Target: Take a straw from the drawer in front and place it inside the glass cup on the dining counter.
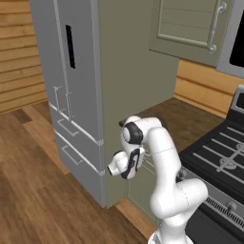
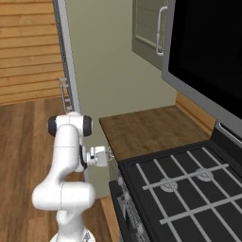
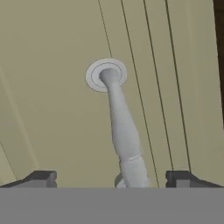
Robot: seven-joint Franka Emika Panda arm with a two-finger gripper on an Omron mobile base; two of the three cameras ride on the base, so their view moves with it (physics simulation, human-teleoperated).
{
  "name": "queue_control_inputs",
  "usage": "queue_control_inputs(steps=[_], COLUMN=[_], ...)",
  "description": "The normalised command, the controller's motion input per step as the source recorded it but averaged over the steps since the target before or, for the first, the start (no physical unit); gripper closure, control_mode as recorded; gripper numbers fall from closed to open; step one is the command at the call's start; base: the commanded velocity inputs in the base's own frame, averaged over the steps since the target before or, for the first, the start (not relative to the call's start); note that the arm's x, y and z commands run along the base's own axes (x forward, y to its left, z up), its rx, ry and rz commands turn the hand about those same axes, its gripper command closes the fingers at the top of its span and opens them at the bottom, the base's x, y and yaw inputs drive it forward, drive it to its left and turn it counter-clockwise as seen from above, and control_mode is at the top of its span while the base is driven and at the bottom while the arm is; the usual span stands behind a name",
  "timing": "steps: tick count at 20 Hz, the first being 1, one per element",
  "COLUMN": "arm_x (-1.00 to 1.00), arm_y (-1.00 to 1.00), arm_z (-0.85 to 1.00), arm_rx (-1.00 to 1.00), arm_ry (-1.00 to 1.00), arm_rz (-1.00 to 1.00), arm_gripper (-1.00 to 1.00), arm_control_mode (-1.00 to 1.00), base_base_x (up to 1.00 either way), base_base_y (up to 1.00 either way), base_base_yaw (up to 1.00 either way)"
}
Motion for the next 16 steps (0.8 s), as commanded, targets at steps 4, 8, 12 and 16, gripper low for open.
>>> queue_control_inputs(steps=[4,8,12,16], arm_x=[0.43,0.45,0.21,-0.06], arm_y=[-0.19,-0.22,-0.08,0.0], arm_z=[-0.02,0.0,0.0,0.0], arm_rx=[0.0,0.0,0.01,0.02], arm_ry=[0.0,0.0,0.0,0.0], arm_rz=[0.0,0.0,0.01,0.03], arm_gripper=[-1.0,-1.0,1.0,1.0], arm_control_mode=[-1.0,-1.0,-1.0,-1.0], base_base_x=[0.0,0.0,0.0,0.0], base_base_y=[0.0,0.0,0.0,0.0], base_base_yaw=[0.0,0.0,0.0,0.0])
